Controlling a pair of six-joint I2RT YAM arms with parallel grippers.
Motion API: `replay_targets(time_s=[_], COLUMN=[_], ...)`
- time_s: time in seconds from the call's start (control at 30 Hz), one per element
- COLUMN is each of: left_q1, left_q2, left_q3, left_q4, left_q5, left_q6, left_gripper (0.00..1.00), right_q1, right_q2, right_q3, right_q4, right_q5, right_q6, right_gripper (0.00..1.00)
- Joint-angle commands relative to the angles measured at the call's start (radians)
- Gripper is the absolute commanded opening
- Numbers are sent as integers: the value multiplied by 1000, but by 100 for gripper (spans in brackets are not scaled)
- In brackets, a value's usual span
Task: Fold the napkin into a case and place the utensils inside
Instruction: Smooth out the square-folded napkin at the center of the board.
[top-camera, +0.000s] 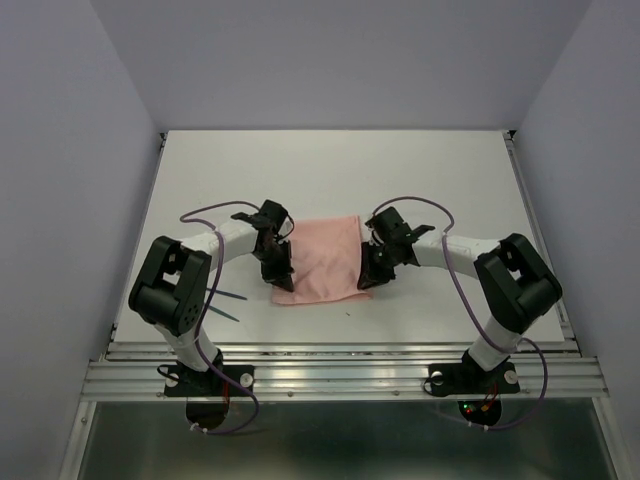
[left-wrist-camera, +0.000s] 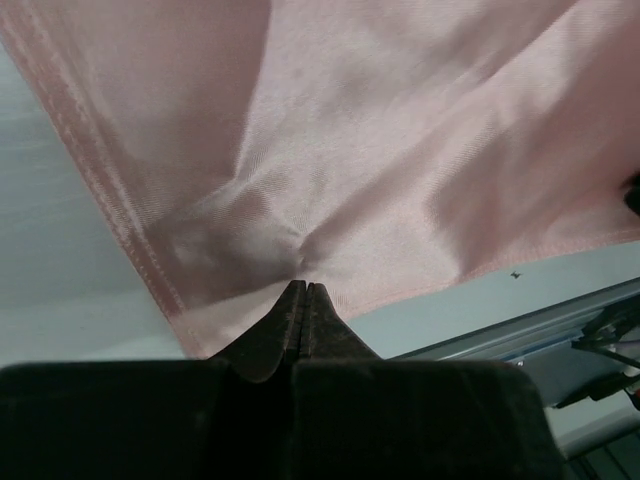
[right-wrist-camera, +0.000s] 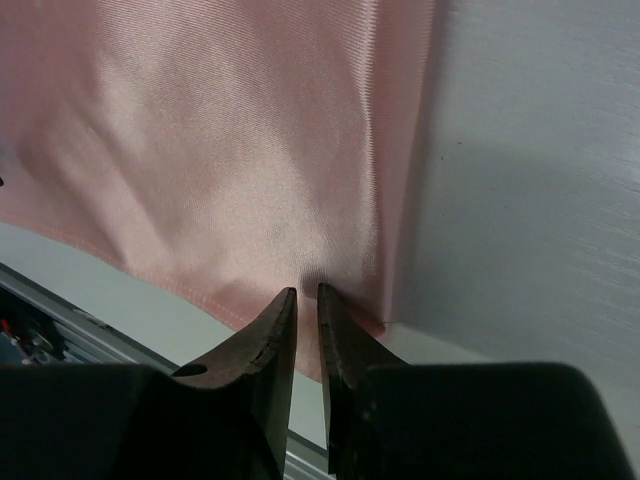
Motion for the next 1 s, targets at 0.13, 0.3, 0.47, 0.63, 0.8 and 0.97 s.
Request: replay_targets(time_s=[0.13,0.3,0.47,0.63,0.8,0.97], left_q1=[90,185,194,207,214,214], left_q2=[21,49,26,-37,-59,-62], left_q3=[293,413,397,303,246,283], left_q4=[-101,-117,-105,-100,-69,-69], left_q5=[-103,-125,-140,-181,-166,-167], left_q6=[103,102,83,74,56,51], left_gripper=[0,0,0,4,8,8], right_q1=[4,4,4,4,-20,-20], right_q2=[87,155,218,206,228,209], right_q3=[-67,-9,63,106,169,281], right_q4=[-17,9,49,64,63,81], right_q5=[219,252,267,267,279,252], right_q6=[196,282,325,330,316,210], right_gripper=[22,22,22,22,23,24])
